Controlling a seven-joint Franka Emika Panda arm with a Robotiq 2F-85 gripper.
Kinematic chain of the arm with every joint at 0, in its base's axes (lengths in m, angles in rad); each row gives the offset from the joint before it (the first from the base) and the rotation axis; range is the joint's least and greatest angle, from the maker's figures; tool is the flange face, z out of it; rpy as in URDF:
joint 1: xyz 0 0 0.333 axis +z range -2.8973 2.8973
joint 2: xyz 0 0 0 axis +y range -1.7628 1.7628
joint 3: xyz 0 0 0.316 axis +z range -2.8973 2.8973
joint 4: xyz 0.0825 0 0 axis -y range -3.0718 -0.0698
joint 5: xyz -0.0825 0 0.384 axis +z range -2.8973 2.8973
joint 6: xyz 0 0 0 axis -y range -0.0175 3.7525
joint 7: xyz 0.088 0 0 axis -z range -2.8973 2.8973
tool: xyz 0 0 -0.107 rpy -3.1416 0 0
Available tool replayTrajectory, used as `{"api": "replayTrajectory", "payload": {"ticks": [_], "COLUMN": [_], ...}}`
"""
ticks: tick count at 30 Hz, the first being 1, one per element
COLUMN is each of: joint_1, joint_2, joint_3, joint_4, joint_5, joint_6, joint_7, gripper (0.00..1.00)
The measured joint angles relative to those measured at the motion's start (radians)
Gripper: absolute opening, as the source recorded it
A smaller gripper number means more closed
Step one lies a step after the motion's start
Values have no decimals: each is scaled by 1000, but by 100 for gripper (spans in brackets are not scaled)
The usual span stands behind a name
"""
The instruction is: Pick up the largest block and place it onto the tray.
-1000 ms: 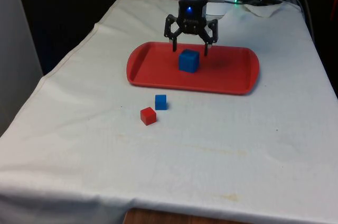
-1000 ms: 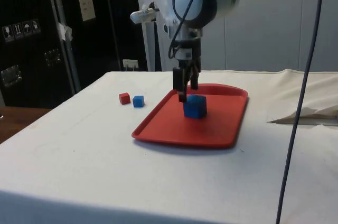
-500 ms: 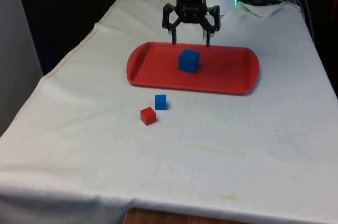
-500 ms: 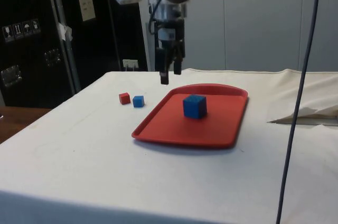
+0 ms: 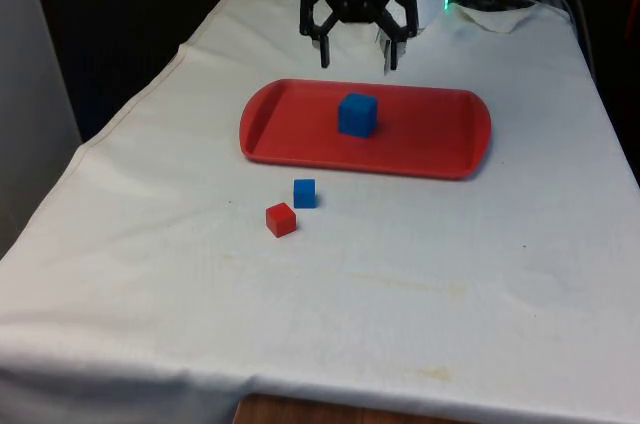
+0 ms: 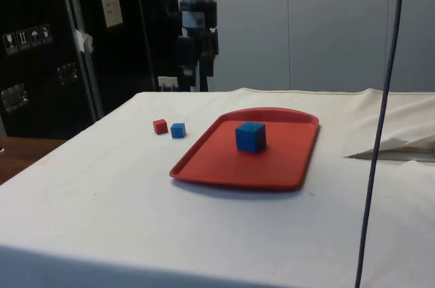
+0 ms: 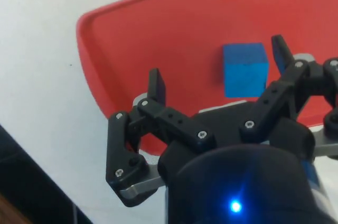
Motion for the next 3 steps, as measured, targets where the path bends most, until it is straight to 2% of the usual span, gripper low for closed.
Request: {"api": "replayTrajectory", "payload": {"ticks": [3], "joint_1": [-1], "joint_2": [0], "joint_3": [-1], "joint_4": [30], "joint_5": [0], "joint_6": [-27], "joint_7": [-4], "gripper": [100]}}
